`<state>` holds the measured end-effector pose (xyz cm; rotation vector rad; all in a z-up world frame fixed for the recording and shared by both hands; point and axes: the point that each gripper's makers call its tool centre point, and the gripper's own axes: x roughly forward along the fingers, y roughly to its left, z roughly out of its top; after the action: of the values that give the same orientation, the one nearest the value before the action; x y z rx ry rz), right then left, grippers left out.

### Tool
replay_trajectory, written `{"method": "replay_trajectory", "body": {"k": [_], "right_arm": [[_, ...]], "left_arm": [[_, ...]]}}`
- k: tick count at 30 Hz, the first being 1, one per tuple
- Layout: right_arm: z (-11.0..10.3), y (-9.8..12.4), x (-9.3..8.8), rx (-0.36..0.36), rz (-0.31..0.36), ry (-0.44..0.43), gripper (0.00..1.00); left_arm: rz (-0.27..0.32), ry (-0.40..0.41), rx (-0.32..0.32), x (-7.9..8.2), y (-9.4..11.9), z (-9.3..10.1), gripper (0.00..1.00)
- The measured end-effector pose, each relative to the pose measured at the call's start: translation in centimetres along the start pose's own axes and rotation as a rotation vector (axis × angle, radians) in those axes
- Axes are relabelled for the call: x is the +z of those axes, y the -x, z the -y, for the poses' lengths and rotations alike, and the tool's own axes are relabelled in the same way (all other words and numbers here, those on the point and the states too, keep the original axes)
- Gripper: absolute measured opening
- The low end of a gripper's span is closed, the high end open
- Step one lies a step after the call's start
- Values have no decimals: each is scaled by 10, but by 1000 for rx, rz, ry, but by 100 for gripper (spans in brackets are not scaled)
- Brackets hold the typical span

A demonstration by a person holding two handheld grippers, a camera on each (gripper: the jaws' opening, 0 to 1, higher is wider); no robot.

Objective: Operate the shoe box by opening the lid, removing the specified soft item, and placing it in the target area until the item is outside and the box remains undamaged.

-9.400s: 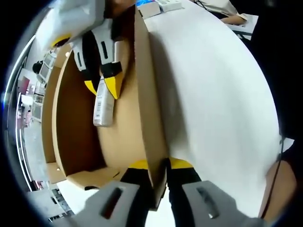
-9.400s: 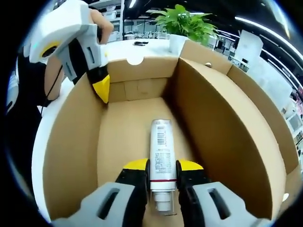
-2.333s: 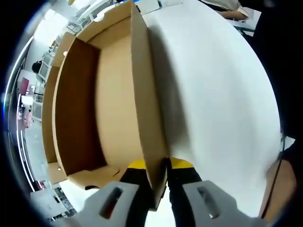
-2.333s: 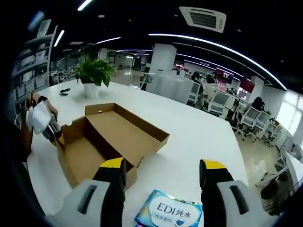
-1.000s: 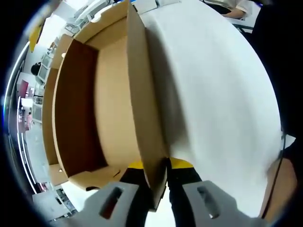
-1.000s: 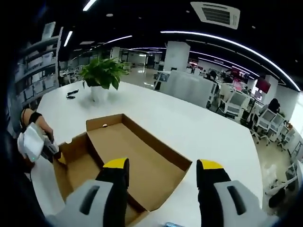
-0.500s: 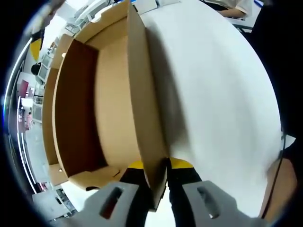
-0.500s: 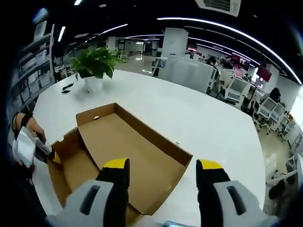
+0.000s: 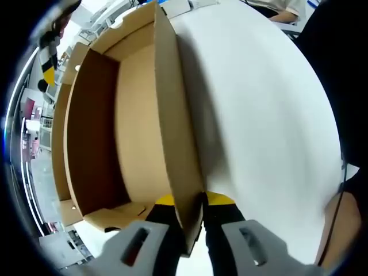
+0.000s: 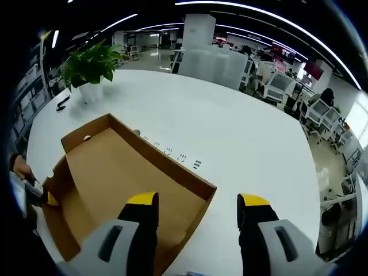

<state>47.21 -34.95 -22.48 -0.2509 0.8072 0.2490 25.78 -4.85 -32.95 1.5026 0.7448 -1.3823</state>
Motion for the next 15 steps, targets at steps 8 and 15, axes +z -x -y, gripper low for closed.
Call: {"method": "replay_trajectory", "body": {"k": [8, 15], "right_arm": [[3, -9, -8, -1, -39, -39, 55], [6, -17, -21, -15, -88, -70, 53]], "left_arm": [[1, -2, 0, 0, 0, 0, 10], [-1, 3, 1, 0, 0, 0, 10]]}}
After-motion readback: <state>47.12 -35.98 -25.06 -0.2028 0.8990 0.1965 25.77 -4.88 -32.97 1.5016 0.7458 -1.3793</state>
